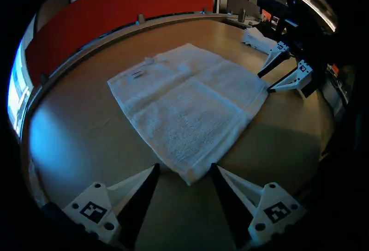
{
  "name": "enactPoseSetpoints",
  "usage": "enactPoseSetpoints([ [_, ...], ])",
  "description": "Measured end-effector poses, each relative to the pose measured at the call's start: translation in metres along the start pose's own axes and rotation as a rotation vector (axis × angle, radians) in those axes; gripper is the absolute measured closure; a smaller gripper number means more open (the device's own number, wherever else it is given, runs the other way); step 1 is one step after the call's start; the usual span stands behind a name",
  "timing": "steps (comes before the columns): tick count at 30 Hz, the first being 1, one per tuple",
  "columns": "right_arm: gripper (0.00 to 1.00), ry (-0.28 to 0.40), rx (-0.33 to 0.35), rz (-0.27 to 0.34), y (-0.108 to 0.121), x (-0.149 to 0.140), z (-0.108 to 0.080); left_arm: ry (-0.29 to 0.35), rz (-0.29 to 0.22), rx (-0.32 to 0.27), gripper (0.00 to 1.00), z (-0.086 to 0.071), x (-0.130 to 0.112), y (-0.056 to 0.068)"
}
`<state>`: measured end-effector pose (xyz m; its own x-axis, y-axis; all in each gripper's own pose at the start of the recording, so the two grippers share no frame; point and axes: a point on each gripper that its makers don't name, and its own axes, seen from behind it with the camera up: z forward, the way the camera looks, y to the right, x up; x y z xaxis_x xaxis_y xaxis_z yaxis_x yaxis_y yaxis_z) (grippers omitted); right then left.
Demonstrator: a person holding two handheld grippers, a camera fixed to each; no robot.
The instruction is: Fold towel
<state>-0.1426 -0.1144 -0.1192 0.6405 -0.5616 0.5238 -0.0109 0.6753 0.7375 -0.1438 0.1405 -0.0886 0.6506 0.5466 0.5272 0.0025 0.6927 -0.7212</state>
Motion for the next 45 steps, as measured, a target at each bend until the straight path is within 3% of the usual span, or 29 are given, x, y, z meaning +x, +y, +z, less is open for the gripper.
enactPoseSetpoints([
  [9, 0.51, -0.003, 0.006, 0.011, 0.001, 0.002, 0.002, -0.013, 0.004, 0.004, 0.35, 0.002, 0.002, 0.004],
  [13, 0.53, -0.002, 0.009, 0.010, 0.000, 0.002, 0.001, -0.014, 0.002, 0.003, 0.43, 0.002, 0.002, 0.008],
  [17, 0.63, -0.002, 0.014, 0.011, -0.001, 0.003, 0.001, -0.019, -0.008, 0.003, 0.48, 0.002, 0.002, 0.009],
  [21, 0.72, -0.001, 0.024, 0.010, -0.004, 0.003, 0.001, -0.026, -0.022, 0.018, 0.74, 0.002, 0.003, 0.006],
  [31, 0.83, 0.022, 0.012, 0.011, -0.005, 0.009, -0.002, -0.021, -0.055, 0.006, 0.79, -0.001, 0.004, 0.012],
  [45, 0.84, 0.061, 0.007, 0.028, -0.004, 0.025, -0.020, 0.003, -0.109, 0.012, 0.80, -0.015, 0.015, 0.013],
])
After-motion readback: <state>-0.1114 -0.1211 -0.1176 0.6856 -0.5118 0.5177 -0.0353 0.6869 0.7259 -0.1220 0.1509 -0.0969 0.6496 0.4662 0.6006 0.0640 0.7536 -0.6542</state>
